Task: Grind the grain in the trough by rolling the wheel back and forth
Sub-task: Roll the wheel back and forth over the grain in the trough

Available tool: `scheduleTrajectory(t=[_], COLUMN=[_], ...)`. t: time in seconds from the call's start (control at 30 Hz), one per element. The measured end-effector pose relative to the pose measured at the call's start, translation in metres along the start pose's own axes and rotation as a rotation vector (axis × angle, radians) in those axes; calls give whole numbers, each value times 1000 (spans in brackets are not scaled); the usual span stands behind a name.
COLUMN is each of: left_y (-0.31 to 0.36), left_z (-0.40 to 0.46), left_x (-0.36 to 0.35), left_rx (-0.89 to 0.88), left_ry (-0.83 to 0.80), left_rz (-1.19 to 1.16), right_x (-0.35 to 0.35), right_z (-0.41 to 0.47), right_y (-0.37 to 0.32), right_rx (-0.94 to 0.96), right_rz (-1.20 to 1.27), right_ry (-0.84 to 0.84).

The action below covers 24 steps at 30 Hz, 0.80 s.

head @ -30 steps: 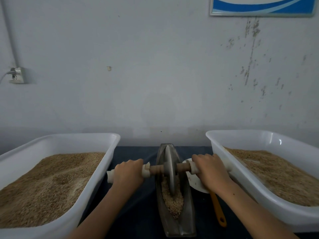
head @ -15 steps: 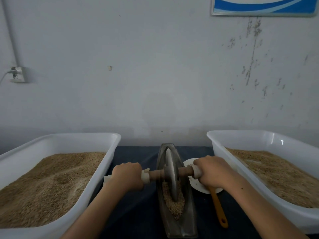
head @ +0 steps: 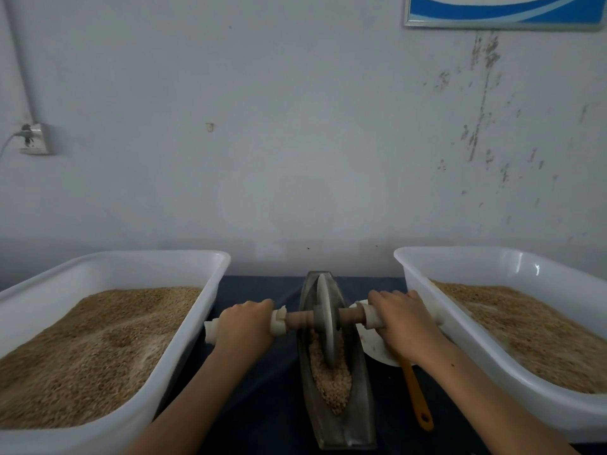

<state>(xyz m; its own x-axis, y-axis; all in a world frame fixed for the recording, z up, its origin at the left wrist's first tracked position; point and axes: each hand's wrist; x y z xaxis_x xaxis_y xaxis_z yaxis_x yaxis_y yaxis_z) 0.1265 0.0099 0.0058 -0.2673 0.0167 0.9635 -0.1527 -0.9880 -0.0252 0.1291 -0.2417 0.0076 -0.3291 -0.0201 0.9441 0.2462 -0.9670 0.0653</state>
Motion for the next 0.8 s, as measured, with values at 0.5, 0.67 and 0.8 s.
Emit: scheduleTrajectory(t=[0.5,0.67,0.8], left_y=[4,9,8], left_z=[3,5,5], left_x=[13,6,1], left_rx=[-24,-17,-23], left_ry=[-127,34,73], left_rz=[117,109,104], right_x=[19,4,-2], right_z=[-3,-3,-1], right_y=[4,1,0], right_rx=[-15,-12,-22], right_rz=[98,80,29], right_ry=[-315,-97,-42])
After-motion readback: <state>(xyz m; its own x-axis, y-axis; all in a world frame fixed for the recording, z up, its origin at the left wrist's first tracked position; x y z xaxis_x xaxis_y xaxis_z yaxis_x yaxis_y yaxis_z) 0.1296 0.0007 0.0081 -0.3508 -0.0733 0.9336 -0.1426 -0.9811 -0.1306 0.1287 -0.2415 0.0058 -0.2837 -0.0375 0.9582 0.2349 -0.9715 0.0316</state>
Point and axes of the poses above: each hand's wrist, its own z-axis towards the middle knuckle, its own x-axis out of the back of the hand, y = z × x, and after that the axes turned 5 degrees about -y, right-handed
